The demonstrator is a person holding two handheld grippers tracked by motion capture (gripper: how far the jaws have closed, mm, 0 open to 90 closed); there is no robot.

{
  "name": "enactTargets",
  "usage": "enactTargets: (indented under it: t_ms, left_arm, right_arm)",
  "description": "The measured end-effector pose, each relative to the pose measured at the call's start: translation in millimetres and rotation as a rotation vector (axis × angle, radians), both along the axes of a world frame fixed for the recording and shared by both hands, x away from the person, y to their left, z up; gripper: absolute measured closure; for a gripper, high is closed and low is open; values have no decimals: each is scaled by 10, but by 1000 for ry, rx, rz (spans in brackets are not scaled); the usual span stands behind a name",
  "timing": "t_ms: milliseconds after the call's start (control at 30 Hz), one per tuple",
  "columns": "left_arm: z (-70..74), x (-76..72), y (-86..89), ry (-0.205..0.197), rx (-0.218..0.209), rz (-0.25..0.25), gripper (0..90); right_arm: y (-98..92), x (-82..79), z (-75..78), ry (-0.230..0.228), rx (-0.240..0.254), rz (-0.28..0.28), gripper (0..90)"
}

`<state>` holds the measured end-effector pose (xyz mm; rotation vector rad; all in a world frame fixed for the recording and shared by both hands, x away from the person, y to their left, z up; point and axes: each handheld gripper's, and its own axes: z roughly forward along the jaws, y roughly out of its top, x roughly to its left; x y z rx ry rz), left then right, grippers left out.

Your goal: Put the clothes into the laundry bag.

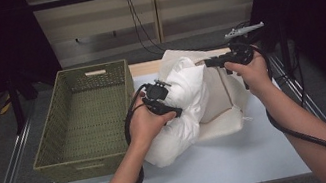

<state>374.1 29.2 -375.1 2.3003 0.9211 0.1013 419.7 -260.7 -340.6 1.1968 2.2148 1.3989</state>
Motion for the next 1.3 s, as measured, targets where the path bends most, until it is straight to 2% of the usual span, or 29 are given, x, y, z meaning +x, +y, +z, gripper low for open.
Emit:
enactTargets:
  t_ms: [33, 67, 133, 200, 233, 267, 300, 400, 500, 600, 700, 800, 900, 1100, 1133, 1267, 1300]
  left_arm:
    - [1, -9, -1, 3, -9, -13, 460]
    - [13, -43, -16, 11, -8, -63, 460]
    - [13, -70, -32, 10, -13, -77, 460]
    - [9, -136, -93, 28, -29, -134, 460]
    - [9, -136, -93, 28, -29, -134, 459]
    - [-13, -158, -147, 40, -36, -177, 460]
    - [-13, -158, -147, 40, -36, -177, 460]
    - [-88, -182, -258, 79, -32, -239, 460]
    - [-129, -169, -297, 82, -31, -255, 459]
    - [-213, -123, -336, 110, -44, -257, 459]
    - [-235, -114, -344, 110, -54, -262, 459]
    - [-216, -168, -388, 94, -39, -306, 459]
    - [-191, -203, -417, 85, -32, -311, 459]
    - [-236, -164, -414, 116, -56, -300, 459]
    - [-247, -156, -404, 119, -67, -318, 459]
    - [-249, -160, -405, 117, -58, -318, 459]
    - [-249, -155, -405, 115, -54, -319, 459]
  right_arm:
    - [0, 0, 0, 0, 0, 0, 869]
    - [10, 8, -12, -3, -11, -1, 869]
    - [17, 18, -35, 8, -6, -7, 869]
    - [24, 32, -61, 11, -11, -6, 868]
    - [24, 32, -61, 11, -11, -6, 868]
    - [42, 42, -83, 15, -8, -1, 869]
    - [42, 42, -83, 15, -8, -1, 869]
    - [79, 40, -105, 21, -17, 3, 868]
    - [88, 40, -108, 29, -13, 3, 869]
    - [81, 42, -96, 24, -8, 11, 869]
    - [71, 42, -91, 22, -6, 10, 869]
    - [61, 42, -92, 22, -11, 8, 869]
    - [55, 50, -101, 26, -7, 2, 868]
    - [112, 45, -148, 29, -32, 20, 865]
    - [117, 45, -146, 35, -25, 27, 864]
    - [127, 54, -133, 41, -46, 26, 850]
    - [122, 71, -141, 26, -66, 26, 825]
